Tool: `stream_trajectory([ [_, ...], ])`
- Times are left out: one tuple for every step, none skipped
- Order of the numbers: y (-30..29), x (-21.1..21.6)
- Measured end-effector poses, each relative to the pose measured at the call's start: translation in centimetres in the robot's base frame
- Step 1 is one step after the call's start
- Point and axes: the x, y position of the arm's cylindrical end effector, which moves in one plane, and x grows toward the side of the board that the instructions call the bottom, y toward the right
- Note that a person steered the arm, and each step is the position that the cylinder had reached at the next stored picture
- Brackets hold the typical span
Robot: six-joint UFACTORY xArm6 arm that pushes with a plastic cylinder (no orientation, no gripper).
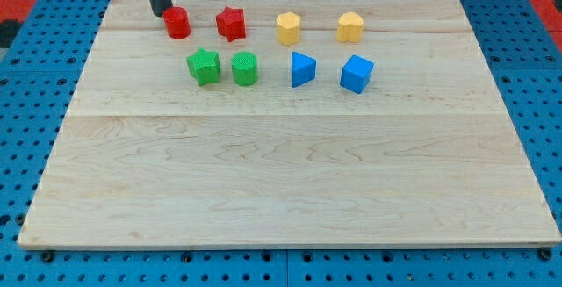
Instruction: Move the blue cube to the bottom right
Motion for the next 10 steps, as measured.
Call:
stream_trajectory([
  [0.0, 0.0],
  [0.0, 0.0],
  [0.3, -0.7],
  [0.5, -1.2],
  [0.5, -1.9],
  [0.5, -1.4],
  [0.5, -1.4],
  [4.0, 1.3],
  [9.7, 4.1],
  [13.2, 7.2],
])
